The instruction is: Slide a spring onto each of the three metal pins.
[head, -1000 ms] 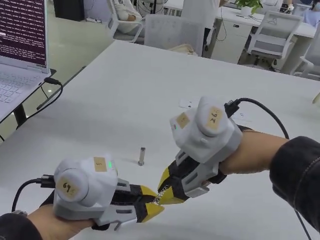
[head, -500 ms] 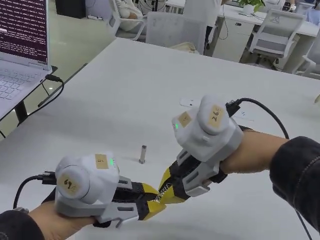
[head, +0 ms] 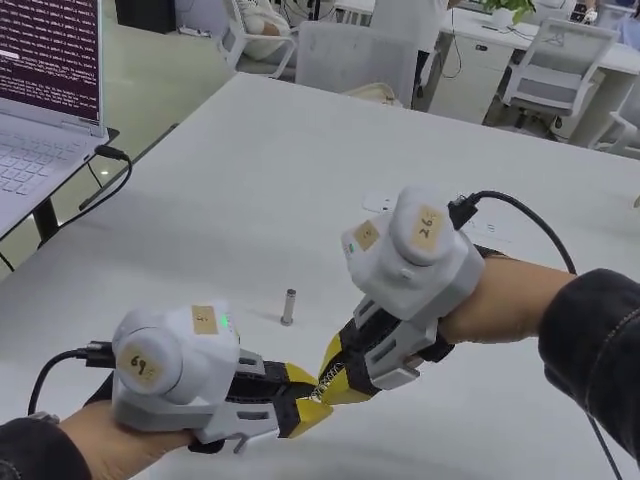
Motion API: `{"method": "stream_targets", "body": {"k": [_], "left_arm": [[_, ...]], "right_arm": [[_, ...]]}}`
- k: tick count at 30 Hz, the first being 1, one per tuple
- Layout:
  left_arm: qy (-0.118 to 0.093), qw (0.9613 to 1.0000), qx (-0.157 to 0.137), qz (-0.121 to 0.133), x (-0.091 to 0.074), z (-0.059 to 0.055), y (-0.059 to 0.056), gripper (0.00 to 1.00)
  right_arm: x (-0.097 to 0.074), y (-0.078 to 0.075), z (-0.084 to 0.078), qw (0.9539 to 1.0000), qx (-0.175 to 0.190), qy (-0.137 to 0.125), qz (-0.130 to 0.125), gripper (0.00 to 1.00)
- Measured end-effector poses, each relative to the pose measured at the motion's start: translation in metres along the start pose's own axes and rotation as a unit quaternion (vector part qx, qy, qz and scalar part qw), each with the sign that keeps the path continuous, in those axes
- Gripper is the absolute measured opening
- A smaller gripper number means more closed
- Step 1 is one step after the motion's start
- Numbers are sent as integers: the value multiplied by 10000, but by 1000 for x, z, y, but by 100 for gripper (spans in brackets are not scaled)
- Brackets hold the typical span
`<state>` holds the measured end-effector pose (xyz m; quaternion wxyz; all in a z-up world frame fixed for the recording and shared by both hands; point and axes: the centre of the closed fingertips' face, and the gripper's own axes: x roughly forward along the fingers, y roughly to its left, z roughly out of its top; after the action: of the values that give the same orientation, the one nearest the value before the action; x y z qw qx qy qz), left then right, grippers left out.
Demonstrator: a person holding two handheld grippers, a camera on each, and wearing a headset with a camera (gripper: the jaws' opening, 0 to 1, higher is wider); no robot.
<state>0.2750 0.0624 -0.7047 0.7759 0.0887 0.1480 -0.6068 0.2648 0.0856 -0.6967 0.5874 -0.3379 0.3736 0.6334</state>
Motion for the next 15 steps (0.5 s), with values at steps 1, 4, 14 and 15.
{"method": "stream_targets", "body": {"k": [1,4,14,15], "left_arm": [[0,10000,16,5,0,0,0,3],[58,10000,4,5,0,-3,0,7],[29,9998,-158,70,-1,-8,3,19],[18,9998,-201,77,-1,-8,3,22]], "right_arm": [[0,0,0,10000,-10,13,4,8],[1,-1,-2,10000,-29,87,-9,8],[-1,-4,-5,9998,-22,174,-4,8],[-1,-5,-6,9998,-36,199,-12,8]]}}
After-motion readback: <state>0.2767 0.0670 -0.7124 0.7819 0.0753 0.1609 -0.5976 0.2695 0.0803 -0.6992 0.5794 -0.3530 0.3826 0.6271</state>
